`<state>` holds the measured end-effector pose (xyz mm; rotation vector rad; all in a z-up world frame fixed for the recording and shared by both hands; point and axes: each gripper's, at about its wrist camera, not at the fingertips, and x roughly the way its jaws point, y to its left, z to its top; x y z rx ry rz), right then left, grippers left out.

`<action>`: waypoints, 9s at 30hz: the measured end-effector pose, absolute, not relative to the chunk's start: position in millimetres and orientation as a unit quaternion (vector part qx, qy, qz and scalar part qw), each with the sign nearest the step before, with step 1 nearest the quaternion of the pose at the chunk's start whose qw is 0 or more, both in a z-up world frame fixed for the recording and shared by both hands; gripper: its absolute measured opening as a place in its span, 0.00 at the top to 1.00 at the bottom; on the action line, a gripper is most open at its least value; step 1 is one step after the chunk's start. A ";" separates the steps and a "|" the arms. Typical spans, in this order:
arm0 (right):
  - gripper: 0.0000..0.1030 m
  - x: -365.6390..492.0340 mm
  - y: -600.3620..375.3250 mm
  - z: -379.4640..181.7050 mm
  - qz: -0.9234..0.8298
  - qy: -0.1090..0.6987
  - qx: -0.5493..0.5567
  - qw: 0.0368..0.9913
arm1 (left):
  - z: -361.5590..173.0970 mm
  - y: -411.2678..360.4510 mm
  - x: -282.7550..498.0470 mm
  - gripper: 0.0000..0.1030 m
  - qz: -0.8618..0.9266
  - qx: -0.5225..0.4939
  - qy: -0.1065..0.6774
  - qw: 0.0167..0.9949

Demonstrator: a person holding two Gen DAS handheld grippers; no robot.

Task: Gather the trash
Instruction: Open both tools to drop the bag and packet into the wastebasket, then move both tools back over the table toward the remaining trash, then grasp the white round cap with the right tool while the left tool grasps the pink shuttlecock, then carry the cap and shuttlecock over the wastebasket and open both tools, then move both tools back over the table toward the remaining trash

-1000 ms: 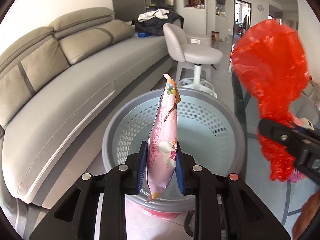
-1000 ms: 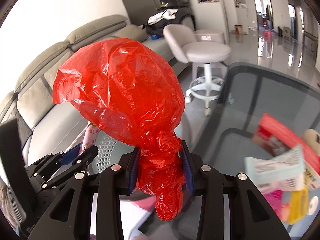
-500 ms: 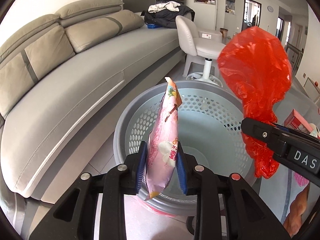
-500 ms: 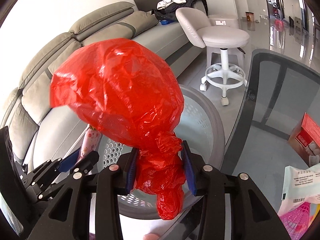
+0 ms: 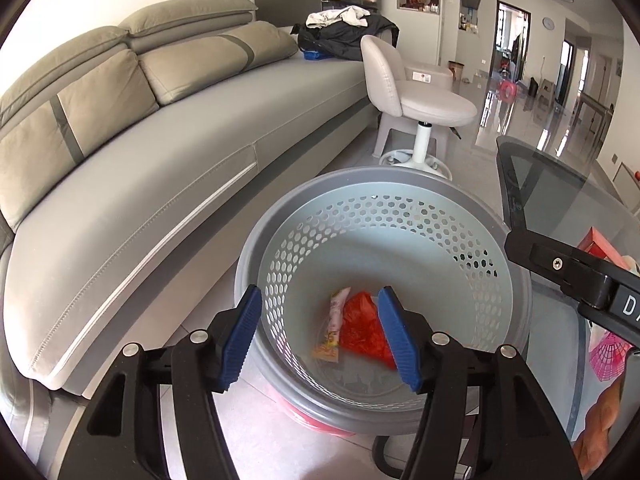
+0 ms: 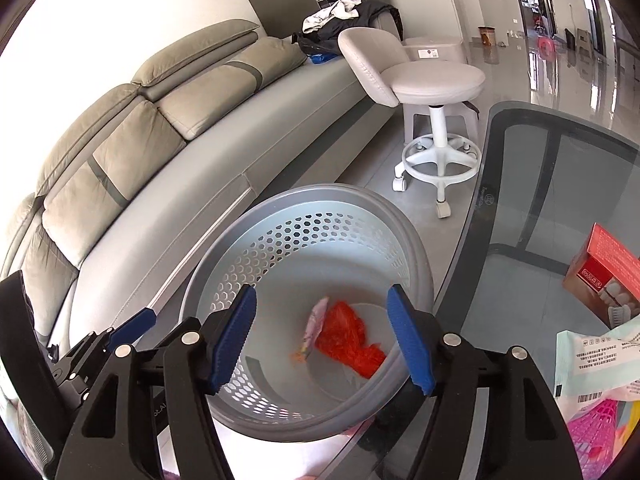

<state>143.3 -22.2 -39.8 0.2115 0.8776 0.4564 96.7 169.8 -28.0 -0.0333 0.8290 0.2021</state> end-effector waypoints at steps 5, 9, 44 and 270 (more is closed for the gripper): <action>0.37 143.5 -22.4 -39.0 0.218 0.420 0.102 0.875 | -27.2 169.7 97.1 0.41 0.099 -0.016 0.402 0.910; 0.37 142.5 -23.0 -37.4 0.216 0.418 0.101 0.877 | -24.8 168.6 96.9 0.40 0.099 -0.018 0.399 0.912; 0.37 64.3 -155.6 -9.7 0.083 0.357 0.108 0.924 | -5.7 84.3 82.4 0.20 0.006 0.005 0.368 0.930; 0.40 125.7 -43.4 -40.3 0.179 0.392 0.055 0.901 | -25.7 165.0 97.2 0.24 0.054 -0.051 0.364 0.928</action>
